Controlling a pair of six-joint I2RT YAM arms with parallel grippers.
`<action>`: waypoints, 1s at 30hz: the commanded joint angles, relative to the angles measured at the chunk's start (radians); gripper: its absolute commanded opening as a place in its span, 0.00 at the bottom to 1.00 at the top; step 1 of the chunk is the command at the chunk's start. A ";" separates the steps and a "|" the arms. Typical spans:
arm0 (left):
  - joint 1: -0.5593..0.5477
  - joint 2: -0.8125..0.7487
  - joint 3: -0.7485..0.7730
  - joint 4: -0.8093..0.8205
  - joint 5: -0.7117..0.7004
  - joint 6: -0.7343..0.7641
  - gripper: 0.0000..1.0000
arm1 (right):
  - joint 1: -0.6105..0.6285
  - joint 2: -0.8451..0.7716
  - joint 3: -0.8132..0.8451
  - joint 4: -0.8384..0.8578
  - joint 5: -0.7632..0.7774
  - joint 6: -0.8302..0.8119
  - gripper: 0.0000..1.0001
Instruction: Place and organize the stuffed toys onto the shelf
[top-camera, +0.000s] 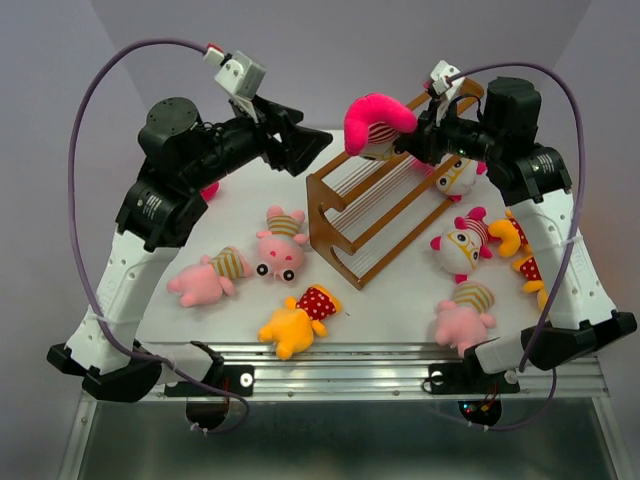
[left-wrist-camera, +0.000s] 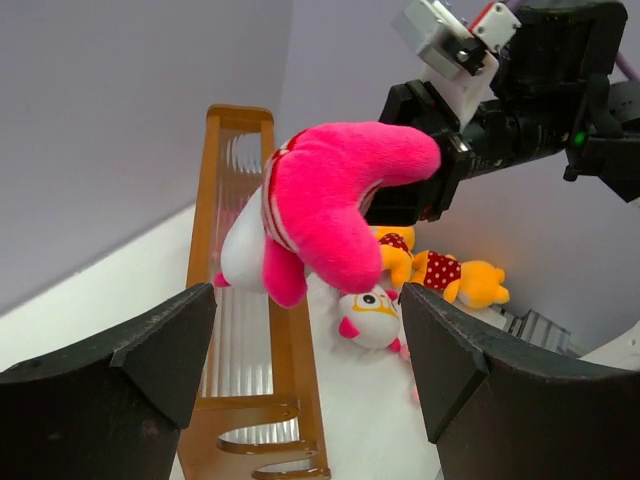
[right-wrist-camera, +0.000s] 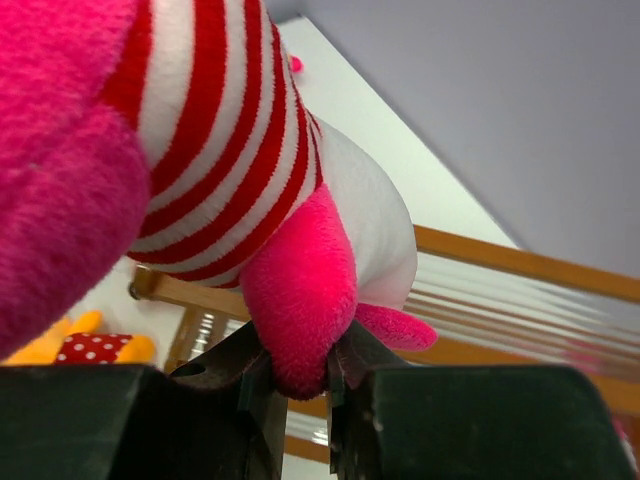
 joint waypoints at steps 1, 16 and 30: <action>-0.053 0.071 0.084 -0.015 -0.045 0.098 0.85 | -0.001 0.044 0.117 -0.194 0.227 -0.136 0.01; -0.167 0.374 0.282 -0.131 -0.129 0.069 0.81 | -0.001 0.016 0.121 -0.229 0.258 -0.265 0.01; -0.144 0.376 0.269 -0.073 -0.143 -0.008 0.00 | -0.001 0.010 0.114 -0.219 0.206 -0.210 0.05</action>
